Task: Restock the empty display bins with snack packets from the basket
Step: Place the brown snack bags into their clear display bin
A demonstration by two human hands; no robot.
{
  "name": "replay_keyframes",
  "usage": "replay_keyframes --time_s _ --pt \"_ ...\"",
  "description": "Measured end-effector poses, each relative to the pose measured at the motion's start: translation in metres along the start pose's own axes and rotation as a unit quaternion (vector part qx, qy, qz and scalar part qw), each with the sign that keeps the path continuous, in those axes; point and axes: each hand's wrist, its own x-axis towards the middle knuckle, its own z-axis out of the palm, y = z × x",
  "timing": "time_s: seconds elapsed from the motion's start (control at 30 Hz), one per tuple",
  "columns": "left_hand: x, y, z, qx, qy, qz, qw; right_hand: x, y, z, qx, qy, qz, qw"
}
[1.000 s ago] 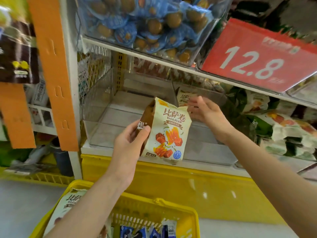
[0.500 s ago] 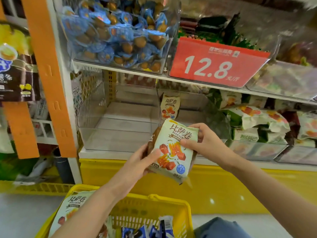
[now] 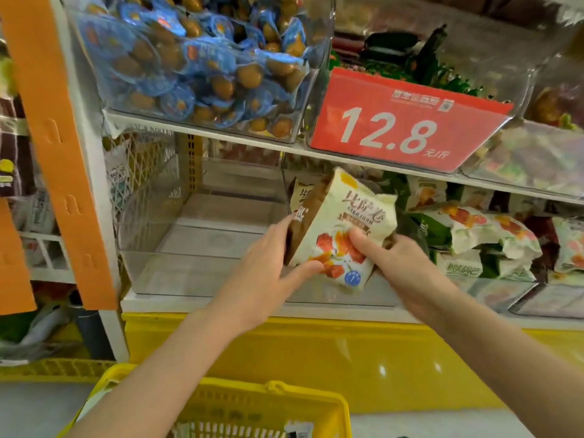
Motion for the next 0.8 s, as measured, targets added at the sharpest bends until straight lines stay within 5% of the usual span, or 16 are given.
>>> replay_keyframes --time_s 0.07,0.27,0.43,0.8 --pt "0.007 -0.017 -0.002 0.179 0.064 -0.002 0.982 0.020 -0.004 -0.010 -0.026 0.066 -0.005 0.997" --pt "0.001 -0.067 -0.001 0.360 0.052 0.020 0.931 0.087 0.013 -0.030 -0.077 0.155 0.015 0.985" --pt "0.004 -0.082 0.003 0.363 0.120 0.083 0.920 0.151 0.038 -0.024 -0.158 0.195 0.076 0.965" --pt "0.011 -0.110 0.008 0.366 0.180 0.167 0.897 0.244 0.078 -0.027 -0.332 0.203 0.062 0.919"
